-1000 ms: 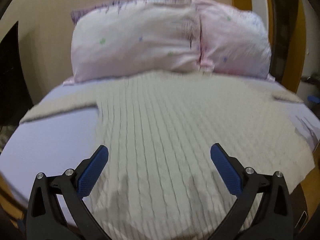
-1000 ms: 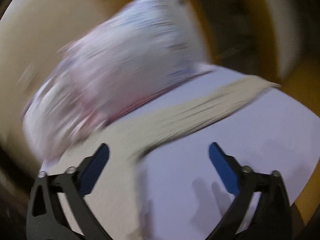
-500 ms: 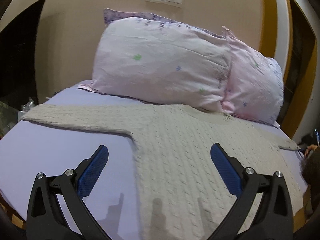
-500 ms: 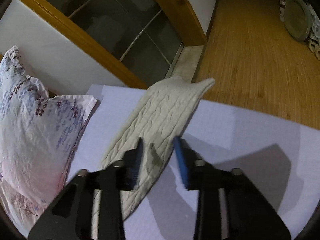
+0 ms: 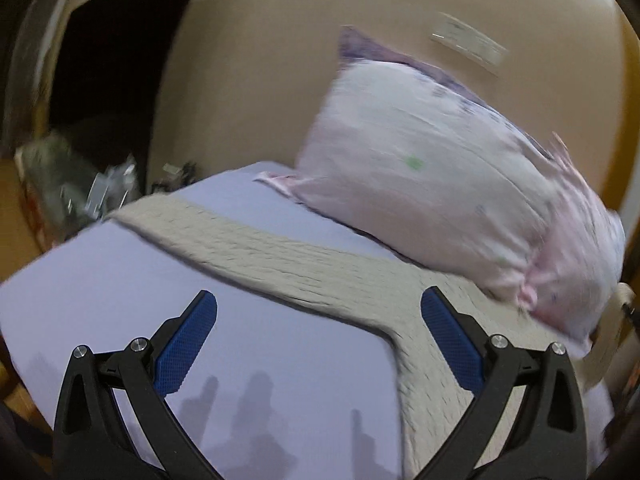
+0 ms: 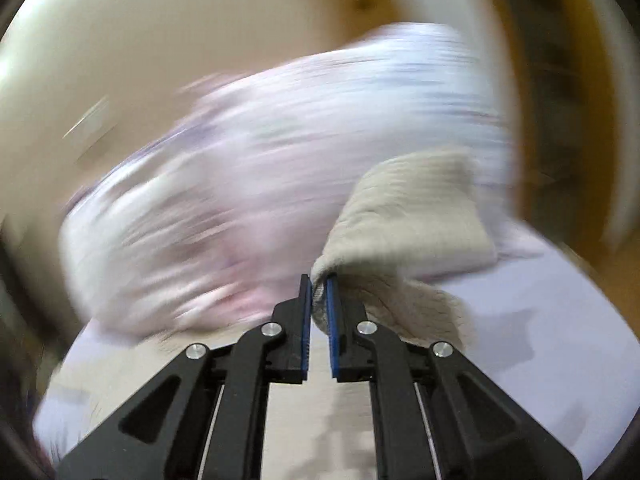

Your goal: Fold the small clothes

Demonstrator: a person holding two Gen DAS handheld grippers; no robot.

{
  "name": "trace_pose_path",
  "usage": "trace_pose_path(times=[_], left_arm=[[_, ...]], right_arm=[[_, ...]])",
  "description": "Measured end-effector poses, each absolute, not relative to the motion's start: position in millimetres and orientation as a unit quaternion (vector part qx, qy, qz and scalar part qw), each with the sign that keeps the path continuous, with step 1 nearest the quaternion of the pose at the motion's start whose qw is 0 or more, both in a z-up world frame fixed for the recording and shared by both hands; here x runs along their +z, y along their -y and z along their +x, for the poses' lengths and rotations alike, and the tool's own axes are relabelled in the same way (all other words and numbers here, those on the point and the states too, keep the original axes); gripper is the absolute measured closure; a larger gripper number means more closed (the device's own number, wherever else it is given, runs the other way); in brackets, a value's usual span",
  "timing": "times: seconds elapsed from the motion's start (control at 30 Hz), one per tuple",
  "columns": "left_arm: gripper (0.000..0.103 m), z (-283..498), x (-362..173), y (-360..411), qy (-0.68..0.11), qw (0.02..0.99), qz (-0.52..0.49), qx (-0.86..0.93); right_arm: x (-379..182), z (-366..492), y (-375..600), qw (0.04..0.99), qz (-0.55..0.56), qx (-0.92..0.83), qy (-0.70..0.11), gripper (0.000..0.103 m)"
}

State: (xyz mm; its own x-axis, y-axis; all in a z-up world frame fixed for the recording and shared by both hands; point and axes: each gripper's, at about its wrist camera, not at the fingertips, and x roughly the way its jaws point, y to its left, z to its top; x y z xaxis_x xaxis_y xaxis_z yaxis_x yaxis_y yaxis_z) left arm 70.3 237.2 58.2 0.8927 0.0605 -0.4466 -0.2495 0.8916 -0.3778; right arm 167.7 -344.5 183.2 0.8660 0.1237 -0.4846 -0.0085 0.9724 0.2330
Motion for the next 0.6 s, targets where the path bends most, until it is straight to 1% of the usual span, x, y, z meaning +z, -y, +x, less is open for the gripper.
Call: trace_pose_path(times=[0.07, 0.13, 0.17, 0.2, 0.23, 0.27, 0.3, 0.33, 0.37, 0.4, 0.43, 0.53, 0.6], left_arm=[[0.001, 77.9, 54.4, -252.2, -0.227, 0.939, -0.243, 0.092], [0.001, 85.8, 50.3, -265.7, -0.240, 0.928, -0.264, 0.104], [0.001, 90.9, 47.5, -275.5, -0.246, 0.921, -0.281, 0.111], [0.002, 95.5, 44.9, -283.5, -0.252, 0.914, -0.293, 0.120], [0.003, 99.6, 42.2, -290.8, -0.258, 0.909, -0.303, 0.128], [0.005, 104.4, 39.0, -301.1, -0.266, 0.900, -0.317, 0.136], [0.007, 109.1, 36.5, -308.6, -0.271, 0.894, -0.328, 0.138], [0.009, 114.3, 33.8, -314.8, -0.276, 0.890, -0.335, 0.141], [0.012, 121.5, 30.1, -323.9, -0.281, 0.884, -0.344, 0.147], [0.018, 125.8, 27.7, -329.6, -0.284, 0.879, -0.353, 0.148], [0.021, 131.1, 23.8, -337.1, -0.288, 0.872, -0.368, 0.148], [0.031, 143.4, 7.3, -363.0, -0.299, 0.837, -0.430, 0.156], [0.036, 146.4, 3.9, -376.6, -0.283, 0.830, -0.451, 0.169]], right_arm=[[169.9, 180.5, 279.2, 0.948, 0.088, 0.112, -0.284, 0.096], [138.0, 194.4, 209.3, 0.914, 0.067, 0.199, -0.347, 0.094], [119.5, 197.8, 177.9, 0.891, 0.053, 0.234, -0.384, 0.090], [99.4, 198.4, 148.5, 0.864, 0.040, 0.270, -0.423, 0.088], [87.5, 195.5, 131.0, 0.845, 0.035, 0.292, -0.447, 0.082], [81.4, 190.2, 122.3, 0.833, 0.035, 0.306, -0.459, 0.073], [81.4, 184.0, 121.4, 0.831, 0.040, 0.313, -0.457, 0.066], [86.1, 180.9, 127.1, 0.837, 0.048, 0.313, -0.446, 0.051], [91.6, 180.6, 134.5, 0.844, 0.056, 0.309, -0.434, 0.038], [99.3, 176.0, 146.7, 0.854, 0.068, 0.300, -0.419, 0.035], [106.4, 172.1, 160.7, 0.864, 0.079, 0.289, -0.405, 0.033], [117.7, 162.3, 202.1, 0.881, 0.097, 0.253, -0.387, 0.030], [117.0, 166.8, 226.2, 0.888, 0.105, 0.231, -0.384, 0.029]])
